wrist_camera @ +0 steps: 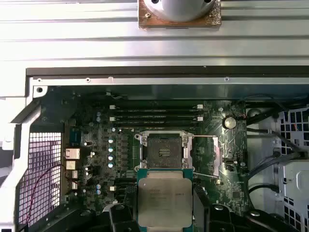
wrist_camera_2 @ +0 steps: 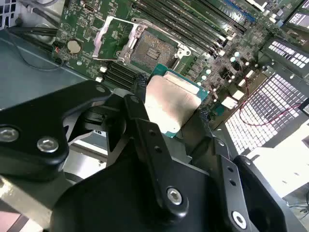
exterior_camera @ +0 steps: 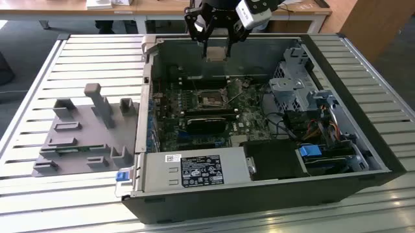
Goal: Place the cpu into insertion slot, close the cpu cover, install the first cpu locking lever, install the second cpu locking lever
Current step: 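Place the cpu into insertion slot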
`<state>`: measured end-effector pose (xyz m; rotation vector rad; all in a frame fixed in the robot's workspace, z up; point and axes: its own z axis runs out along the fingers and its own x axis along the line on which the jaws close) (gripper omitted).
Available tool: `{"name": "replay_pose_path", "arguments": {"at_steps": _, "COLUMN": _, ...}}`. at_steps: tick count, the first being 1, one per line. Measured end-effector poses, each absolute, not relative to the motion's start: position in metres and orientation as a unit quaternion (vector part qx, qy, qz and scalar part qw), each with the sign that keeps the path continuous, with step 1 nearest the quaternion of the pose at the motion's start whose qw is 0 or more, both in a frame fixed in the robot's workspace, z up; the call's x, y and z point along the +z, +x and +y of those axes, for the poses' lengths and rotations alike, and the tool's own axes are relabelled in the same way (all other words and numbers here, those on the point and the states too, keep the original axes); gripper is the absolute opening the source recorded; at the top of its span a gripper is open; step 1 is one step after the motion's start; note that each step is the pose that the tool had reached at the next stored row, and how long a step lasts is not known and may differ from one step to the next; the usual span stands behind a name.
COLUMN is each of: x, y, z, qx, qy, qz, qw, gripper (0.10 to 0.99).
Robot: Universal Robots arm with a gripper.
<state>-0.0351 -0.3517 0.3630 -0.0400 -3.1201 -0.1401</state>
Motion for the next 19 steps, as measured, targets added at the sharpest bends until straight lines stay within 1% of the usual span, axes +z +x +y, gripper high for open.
{"name": "replay_pose_path", "arguments": {"at_steps": 19, "x": 0.363, "y": -0.0351, "z": -0.3516, "qx": -0.045, "qy": -0.019, "qz": -0.999, "qw": 0.009, "gripper": 0.541}}
